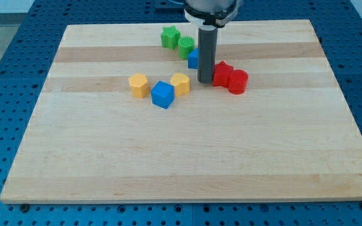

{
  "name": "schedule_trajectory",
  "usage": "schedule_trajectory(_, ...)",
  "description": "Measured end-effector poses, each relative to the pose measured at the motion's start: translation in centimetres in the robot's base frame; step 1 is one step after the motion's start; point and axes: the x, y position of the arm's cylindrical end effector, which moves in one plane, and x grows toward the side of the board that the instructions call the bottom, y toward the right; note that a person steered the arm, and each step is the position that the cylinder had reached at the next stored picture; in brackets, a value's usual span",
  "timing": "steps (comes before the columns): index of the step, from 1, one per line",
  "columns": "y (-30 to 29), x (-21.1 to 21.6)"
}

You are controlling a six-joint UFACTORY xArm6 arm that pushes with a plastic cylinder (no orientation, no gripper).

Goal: Move the yellow heart into the yellow hexagon

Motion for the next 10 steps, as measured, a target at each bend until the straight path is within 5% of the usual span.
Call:
schedule_trajectory(5,-9.7,0.8)
schedule_trajectory(8,-10.1,0.7)
schedule_trajectory(10,-4.5,3.7)
